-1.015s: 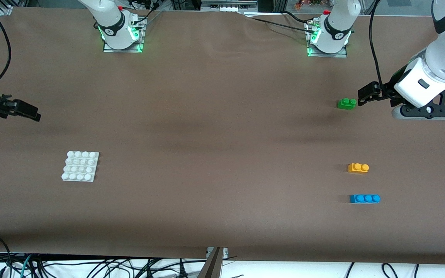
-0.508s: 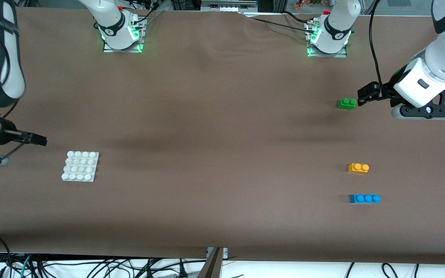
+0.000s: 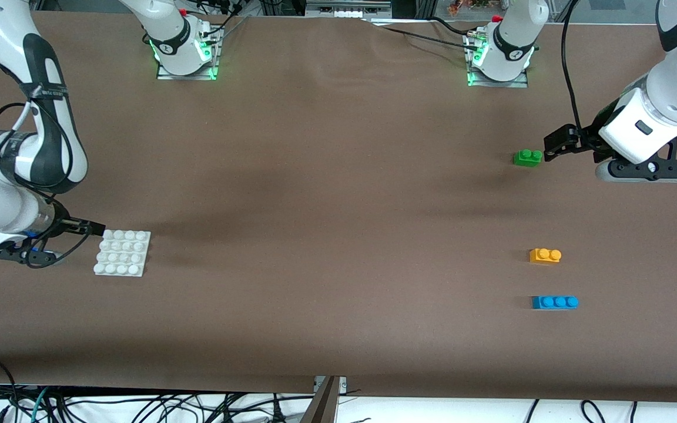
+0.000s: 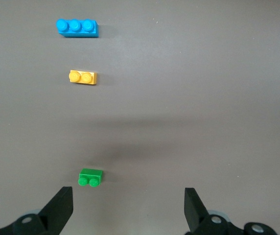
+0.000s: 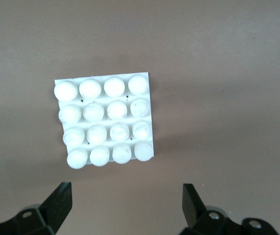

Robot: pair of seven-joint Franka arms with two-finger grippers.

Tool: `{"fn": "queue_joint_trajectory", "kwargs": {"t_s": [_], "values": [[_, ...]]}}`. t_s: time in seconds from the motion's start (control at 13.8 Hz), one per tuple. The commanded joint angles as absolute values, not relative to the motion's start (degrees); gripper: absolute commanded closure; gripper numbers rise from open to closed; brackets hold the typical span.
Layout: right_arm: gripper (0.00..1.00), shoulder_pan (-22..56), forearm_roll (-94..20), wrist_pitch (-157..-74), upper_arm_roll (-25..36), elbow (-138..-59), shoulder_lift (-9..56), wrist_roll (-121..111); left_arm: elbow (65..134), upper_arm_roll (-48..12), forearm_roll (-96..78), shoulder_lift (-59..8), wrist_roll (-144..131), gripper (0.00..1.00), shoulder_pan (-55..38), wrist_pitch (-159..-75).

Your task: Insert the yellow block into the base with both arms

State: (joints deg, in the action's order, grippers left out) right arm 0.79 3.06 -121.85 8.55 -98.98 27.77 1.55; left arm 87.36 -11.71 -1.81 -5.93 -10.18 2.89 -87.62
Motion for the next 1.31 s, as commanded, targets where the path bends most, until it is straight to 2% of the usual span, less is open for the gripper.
{"fn": "queue_joint_trajectory", "kwargs": {"t_s": [0.0,0.51,1.23], "values": [[0.0,0.35,3.96,-126.46,8.26,-100.28,30.05,1.32,85.69,-11.95,-0.62,-6.68,-9.84,0.0,2.72,-86.4],[0.0,0.18,3.6,-136.13,8.26,-102.74,34.1,1.41,85.61,-11.95,-0.44,-6.68,-9.76,0.0,2.72,-86.4],[0.0,-0.44,3.6,-140.61,8.17,-102.92,36.73,1.32,85.69,-11.95,-0.44,-6.68,-9.67,0.0,2.72,-86.4]]}}
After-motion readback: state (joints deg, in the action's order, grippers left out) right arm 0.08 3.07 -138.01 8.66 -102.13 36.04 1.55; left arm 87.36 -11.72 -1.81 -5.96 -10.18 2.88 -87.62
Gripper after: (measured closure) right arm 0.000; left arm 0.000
